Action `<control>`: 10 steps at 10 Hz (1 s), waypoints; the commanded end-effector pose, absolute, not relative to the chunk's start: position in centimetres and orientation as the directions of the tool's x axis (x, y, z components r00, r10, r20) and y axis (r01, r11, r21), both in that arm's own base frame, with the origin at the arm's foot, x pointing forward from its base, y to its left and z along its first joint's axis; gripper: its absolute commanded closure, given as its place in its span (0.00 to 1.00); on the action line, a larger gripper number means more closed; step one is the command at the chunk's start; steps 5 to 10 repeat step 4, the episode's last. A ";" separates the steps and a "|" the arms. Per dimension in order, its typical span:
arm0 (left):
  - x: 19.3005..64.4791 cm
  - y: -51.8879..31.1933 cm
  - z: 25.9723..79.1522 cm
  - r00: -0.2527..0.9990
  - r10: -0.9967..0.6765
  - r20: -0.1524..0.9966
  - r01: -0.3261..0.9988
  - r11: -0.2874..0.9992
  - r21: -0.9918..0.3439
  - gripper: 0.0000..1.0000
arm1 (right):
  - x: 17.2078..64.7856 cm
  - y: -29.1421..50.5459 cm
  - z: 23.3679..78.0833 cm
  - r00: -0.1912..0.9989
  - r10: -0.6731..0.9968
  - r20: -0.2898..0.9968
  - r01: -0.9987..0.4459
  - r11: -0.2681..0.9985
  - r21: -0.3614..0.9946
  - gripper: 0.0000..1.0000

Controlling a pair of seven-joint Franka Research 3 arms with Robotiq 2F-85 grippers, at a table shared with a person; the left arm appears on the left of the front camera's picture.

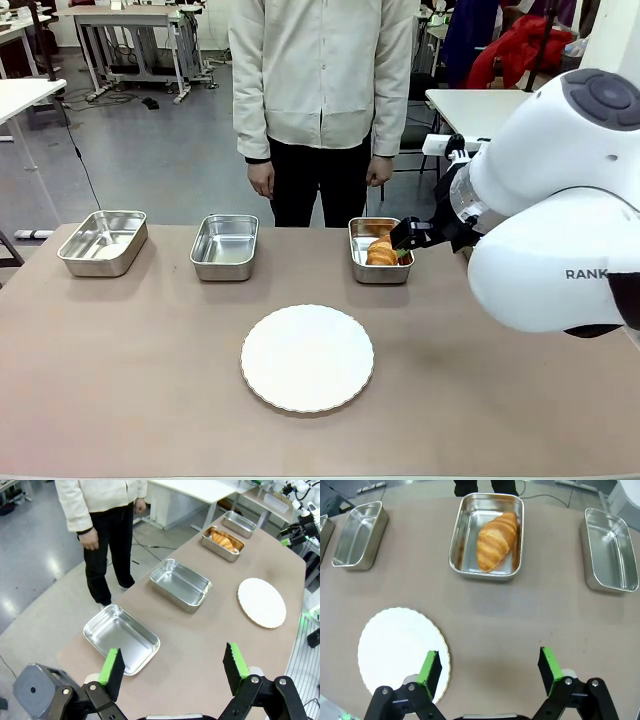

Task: Place the bread in the container.
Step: Place the Butter Roll into the Airtight Container indicated by the human.

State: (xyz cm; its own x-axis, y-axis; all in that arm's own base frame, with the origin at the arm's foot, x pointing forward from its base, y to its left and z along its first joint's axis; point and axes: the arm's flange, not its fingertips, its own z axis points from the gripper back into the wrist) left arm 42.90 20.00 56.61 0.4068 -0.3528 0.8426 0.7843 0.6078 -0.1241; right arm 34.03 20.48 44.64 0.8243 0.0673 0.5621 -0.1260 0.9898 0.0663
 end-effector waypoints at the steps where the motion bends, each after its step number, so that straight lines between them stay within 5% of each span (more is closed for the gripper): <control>1: 42.7 20.0 56.7 0.390 -0.350 0.852 0.792 0.599 -0.116 0.00 | 33.8 20.5 45.4 0.812 0.065 0.581 -0.124 0.990 0.062 0.00; 10: 42.7 20.0 56.7 0.390 -0.350 0.852 0.792 0.599 -0.116 0.00 | 33.8 20.5 45.4 0.812 0.065 0.581 -0.124 0.990 0.062 0.00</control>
